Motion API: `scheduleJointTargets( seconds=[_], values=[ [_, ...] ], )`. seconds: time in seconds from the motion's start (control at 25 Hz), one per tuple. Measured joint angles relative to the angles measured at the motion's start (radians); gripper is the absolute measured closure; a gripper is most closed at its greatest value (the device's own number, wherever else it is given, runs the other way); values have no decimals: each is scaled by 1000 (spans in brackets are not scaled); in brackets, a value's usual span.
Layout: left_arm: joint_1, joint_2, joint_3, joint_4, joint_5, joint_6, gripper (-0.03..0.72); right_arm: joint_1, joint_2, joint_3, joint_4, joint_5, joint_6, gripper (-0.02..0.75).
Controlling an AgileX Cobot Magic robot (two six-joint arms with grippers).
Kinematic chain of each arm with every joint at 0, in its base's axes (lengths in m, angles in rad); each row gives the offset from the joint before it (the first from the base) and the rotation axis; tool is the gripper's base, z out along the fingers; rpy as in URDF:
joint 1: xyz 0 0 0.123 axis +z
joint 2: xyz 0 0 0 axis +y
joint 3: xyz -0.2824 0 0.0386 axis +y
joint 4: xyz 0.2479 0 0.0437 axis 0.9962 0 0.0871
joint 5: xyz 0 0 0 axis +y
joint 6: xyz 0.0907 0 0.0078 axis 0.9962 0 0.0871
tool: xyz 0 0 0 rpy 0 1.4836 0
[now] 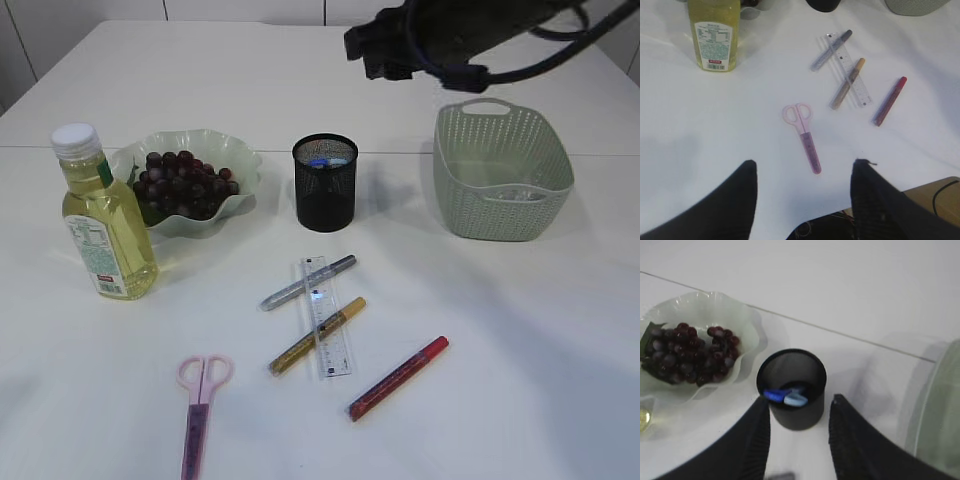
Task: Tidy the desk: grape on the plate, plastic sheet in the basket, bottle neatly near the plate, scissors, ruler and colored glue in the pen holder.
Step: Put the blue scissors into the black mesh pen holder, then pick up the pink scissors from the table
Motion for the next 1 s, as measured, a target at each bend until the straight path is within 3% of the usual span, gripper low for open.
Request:
scheduleJointTargets(
  seconds=[0.52, 1.0],
  values=[
    [0, 0, 0, -62, 53, 0, 253, 0, -231, -4, 172, 796, 15, 412],
    [0, 23, 0, -68, 95, -15, 253, 0, -235, -4, 306, 838, 24, 412]
  ],
)
